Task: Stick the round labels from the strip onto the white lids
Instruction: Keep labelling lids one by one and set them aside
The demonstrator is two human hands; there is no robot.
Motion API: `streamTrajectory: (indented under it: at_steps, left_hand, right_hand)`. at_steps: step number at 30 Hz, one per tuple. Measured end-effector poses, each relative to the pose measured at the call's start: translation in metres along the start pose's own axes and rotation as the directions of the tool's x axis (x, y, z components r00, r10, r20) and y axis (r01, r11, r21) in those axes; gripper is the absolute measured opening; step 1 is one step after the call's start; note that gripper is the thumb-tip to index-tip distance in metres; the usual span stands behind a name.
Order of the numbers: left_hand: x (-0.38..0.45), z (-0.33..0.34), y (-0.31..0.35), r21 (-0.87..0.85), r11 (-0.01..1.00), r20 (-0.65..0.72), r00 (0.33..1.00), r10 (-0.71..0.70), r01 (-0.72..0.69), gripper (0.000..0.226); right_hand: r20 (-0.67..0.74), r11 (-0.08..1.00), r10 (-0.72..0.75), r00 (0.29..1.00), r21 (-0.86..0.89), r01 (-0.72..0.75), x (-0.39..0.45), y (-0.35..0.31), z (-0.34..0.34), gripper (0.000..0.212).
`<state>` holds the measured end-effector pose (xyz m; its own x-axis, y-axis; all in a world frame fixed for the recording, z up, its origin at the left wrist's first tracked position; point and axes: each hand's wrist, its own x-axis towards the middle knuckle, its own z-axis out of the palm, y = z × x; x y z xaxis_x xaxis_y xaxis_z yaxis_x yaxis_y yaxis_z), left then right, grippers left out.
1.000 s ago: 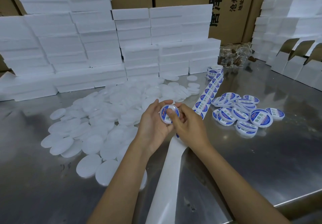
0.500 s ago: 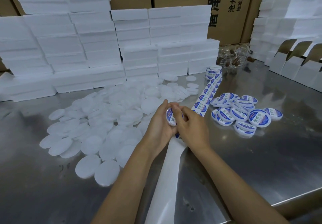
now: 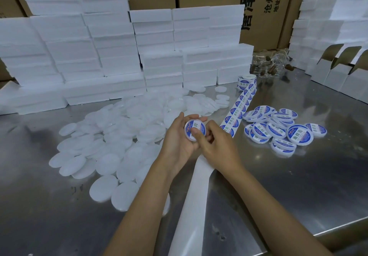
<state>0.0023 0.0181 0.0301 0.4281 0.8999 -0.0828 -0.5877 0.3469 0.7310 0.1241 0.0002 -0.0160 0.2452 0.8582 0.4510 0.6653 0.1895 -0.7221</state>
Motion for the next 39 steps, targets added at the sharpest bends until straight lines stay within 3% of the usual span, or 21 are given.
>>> streamTrajectory:
  at_steps: [5,8,14,17,20,22,27,33,36,39]
  left_hand:
    - [0.001,-0.003,0.000,-0.019,1.000,0.006,1.000,-0.019,0.019,0.021]
    - [0.001,-0.006,-0.002,-0.014,1.000,0.019,1.000,-0.007,0.007,0.021]
    - [0.005,-0.009,-0.003,0.080,0.996,0.044,0.998,0.036,-0.040,0.022]
    - [0.006,-0.012,-0.004,0.303,0.950,0.051,0.997,0.059,-0.072,0.037]
    - [0.003,-0.015,-0.005,0.571,0.809,0.049,0.990,0.135,-0.138,0.045]
    - [0.002,-0.018,-0.003,0.644,0.742,0.062,0.980,0.187,-0.183,0.043]
    - [-0.001,-0.018,0.002,0.545,0.812,0.041,0.974,0.223,-0.208,0.041]
    - [-0.001,-0.017,0.002,0.511,0.836,-0.031,0.968,0.250,-0.200,0.035]
    - [0.000,-0.016,0.000,0.497,0.844,-0.083,0.958,0.276,-0.200,0.028]
    - [0.001,-0.015,0.000,0.531,0.829,-0.170,0.936,0.307,-0.176,0.032]
  right_hand:
    - [-0.008,0.998,-0.040,0.999,0.054,0.040,0.001,-0.001,-0.002,0.032]
    - [-0.027,0.997,-0.025,0.999,0.070,0.027,-0.001,0.000,-0.005,0.034]
    - [0.001,0.999,0.036,0.999,-0.036,-0.036,-0.005,-0.004,-0.001,0.042]
    - [-0.044,0.999,0.037,0.998,0.037,-0.036,-0.003,-0.003,-0.003,0.035]
    - [-0.105,0.979,0.091,0.990,0.193,-0.070,-0.001,-0.005,-0.006,0.033]
    - [-0.120,0.967,0.126,0.985,0.237,-0.095,0.000,-0.006,-0.008,0.036]
    - [-0.036,0.923,0.162,0.986,0.359,-0.138,0.002,-0.005,-0.011,0.045]
    - [0.016,0.943,0.022,1.000,0.331,-0.026,0.000,-0.005,-0.011,0.016]
    - [0.014,0.942,0.025,1.000,0.334,-0.028,-0.001,-0.005,-0.012,0.022]
    - [0.042,0.964,0.027,0.999,0.263,-0.037,-0.004,-0.009,-0.010,0.046]
